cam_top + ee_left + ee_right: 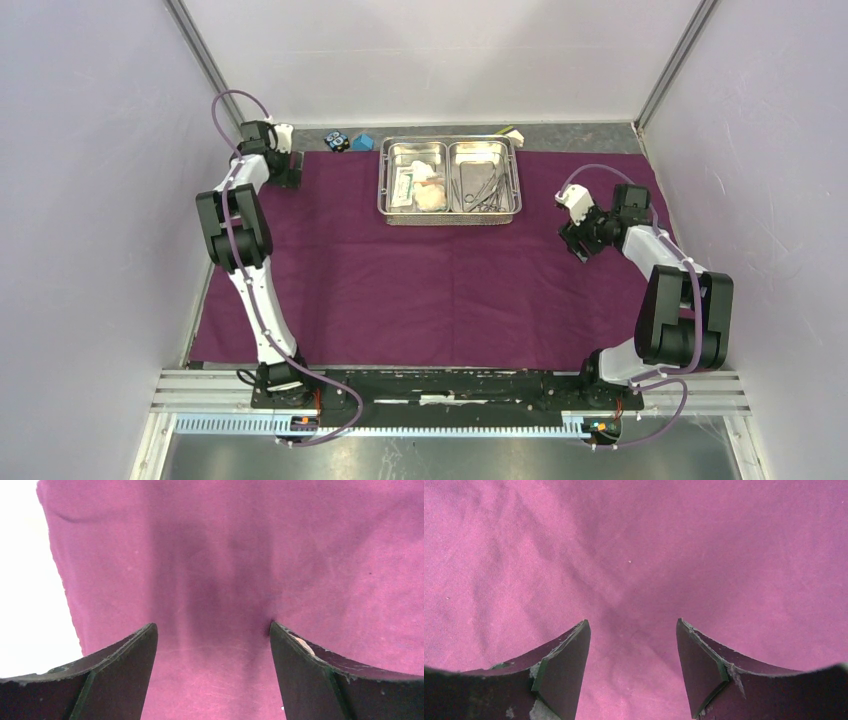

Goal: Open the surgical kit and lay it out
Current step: Smooth out the surgical kit at the center of the board.

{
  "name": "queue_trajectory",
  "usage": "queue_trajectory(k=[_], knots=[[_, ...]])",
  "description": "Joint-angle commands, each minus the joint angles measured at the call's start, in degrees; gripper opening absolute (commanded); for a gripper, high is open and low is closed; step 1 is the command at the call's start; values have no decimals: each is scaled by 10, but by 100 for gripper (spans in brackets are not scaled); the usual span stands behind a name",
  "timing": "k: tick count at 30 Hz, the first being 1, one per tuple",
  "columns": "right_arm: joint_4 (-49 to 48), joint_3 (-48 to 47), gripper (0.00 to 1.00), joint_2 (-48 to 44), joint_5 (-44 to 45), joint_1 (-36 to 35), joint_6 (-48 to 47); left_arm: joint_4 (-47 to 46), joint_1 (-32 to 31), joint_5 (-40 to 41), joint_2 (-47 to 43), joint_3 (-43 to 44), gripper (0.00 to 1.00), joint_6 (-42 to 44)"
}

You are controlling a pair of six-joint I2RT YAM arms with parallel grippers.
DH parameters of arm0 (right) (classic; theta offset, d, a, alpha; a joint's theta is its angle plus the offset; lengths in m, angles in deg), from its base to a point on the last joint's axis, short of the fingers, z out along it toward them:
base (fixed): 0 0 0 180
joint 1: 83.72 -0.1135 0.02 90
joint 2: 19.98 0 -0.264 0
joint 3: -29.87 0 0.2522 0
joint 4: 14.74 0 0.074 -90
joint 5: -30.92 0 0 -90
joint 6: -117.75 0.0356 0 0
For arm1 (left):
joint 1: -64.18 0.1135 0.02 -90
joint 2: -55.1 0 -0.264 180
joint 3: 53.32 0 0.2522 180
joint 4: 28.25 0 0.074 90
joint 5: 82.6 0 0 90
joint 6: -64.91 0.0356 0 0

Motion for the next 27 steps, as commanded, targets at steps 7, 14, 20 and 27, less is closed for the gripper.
queue_trajectory(k=[7, 14, 20, 27], knots=[[-11, -15, 71, 5, 15, 6, 2, -33, 15, 116, 17, -57, 85, 63], [-8, -14, 71, -2, 27, 10, -2, -49, 34, 142, 22, -67, 84, 90], [-6, -15, 71, -1, 25, 11, -2, -59, 49, 149, 29, -76, 84, 103], [1, -14, 71, -2, 27, 11, -7, -62, 58, 163, 44, -59, 85, 112]])
